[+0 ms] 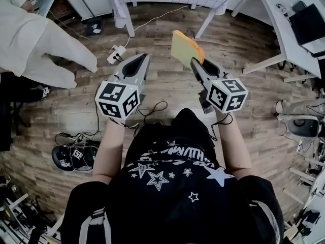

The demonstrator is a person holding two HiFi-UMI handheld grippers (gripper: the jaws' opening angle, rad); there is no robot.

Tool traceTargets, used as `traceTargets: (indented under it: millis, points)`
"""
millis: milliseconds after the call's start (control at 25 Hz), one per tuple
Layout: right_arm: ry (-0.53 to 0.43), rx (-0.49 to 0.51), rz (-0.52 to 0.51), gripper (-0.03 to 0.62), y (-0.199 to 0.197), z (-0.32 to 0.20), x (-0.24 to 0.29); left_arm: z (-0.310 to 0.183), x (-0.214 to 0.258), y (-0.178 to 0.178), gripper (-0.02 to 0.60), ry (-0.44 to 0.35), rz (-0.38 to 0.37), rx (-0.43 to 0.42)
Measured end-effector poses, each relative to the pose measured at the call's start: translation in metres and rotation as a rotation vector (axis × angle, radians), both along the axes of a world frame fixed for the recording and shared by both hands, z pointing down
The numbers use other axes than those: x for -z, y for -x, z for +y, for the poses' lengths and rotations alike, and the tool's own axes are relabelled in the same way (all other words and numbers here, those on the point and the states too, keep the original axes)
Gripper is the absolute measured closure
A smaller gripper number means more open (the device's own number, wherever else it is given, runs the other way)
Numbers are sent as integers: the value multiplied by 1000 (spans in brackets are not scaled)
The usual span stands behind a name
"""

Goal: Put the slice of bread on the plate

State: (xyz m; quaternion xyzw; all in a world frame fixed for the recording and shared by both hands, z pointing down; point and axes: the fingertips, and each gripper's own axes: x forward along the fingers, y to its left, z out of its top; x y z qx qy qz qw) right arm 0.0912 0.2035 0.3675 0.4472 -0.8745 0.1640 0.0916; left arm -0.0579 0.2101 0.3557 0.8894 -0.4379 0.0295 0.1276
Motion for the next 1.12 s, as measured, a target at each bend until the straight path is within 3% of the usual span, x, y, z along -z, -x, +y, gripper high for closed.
traceTargets:
  millis: [440,720,1120]
  points:
    - [43,-21,0,496,4,-27,-23,-16,-12,14,577,7,-13,29]
    - [33,8,-17,496,6,-69,-19,-56,-8,11,577,-2,-18,49]
    - [49,-9,-46,496,-30,-153,-16,-131,-9,-14,577,18,-34,63]
